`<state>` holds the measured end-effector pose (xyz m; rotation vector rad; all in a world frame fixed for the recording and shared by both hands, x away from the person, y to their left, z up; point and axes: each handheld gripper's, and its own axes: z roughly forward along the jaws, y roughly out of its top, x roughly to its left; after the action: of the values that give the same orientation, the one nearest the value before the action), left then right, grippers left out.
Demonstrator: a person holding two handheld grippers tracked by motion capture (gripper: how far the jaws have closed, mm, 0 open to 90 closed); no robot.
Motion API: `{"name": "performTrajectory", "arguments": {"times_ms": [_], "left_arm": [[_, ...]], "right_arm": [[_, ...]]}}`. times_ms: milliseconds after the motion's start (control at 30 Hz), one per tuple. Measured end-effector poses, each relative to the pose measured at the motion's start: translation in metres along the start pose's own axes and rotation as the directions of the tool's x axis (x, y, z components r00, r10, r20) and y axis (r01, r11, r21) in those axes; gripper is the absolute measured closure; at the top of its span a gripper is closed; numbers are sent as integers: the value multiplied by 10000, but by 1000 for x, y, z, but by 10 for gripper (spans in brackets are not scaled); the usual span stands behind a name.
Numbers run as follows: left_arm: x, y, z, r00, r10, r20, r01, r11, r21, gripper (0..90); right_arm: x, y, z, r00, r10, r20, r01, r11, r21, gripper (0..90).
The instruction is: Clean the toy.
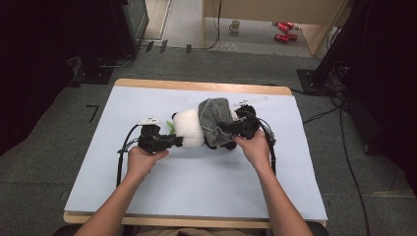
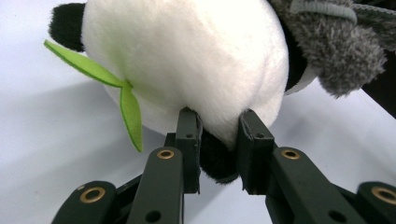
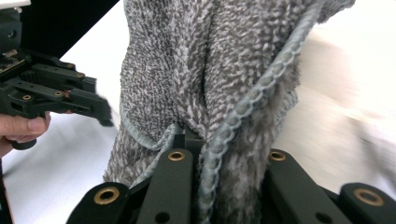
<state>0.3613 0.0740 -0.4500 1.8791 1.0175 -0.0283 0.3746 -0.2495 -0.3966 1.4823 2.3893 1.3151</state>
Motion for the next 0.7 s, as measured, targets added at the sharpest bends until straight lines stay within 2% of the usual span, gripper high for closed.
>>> {"name": "performTrajectory", "arguments": {"times_ms": [300, 367, 500, 600, 633, 667, 700], "left_arm": [[4, 4, 3, 9999, 20, 99, -20, 10000, 48, 736], [5, 5, 4, 9999, 63, 127, -64, 10000, 47, 735], [7, 5, 4, 9998, 119, 179, -120, 9999, 10, 733], [8, 5, 3, 9998, 131, 161, -131, 9999, 17, 731], [8, 4, 3, 9998, 127, 136, -127, 9999, 18, 729], [8, 4, 3, 9998, 138, 114, -137, 9999, -17, 721], [8, 4, 2, 9997, 215, 100, -215, 9998, -49, 710]], "right_arm": [[-27, -11, -23, 9951, 804, 576, -786, 9964, -327, 806], [-32, -14, -25, 9938, 967, 555, -945, 9947, -412, 805], [-35, -18, -25, 9932, 975, 640, -950, 9947, -400, 804], [-36, -18, -27, 9887, 857, 1227, -827, 9961, -297, 805], [-37, -19, -29, 9841, 852, 1561, -826, 9963, -233, 806], [-39, -19, -30, 9819, 905, 1664, -872, 9958, -268, 805], [-40, -20, -32, 9842, 960, 1491, -917, 9952, -351, 805]]}}
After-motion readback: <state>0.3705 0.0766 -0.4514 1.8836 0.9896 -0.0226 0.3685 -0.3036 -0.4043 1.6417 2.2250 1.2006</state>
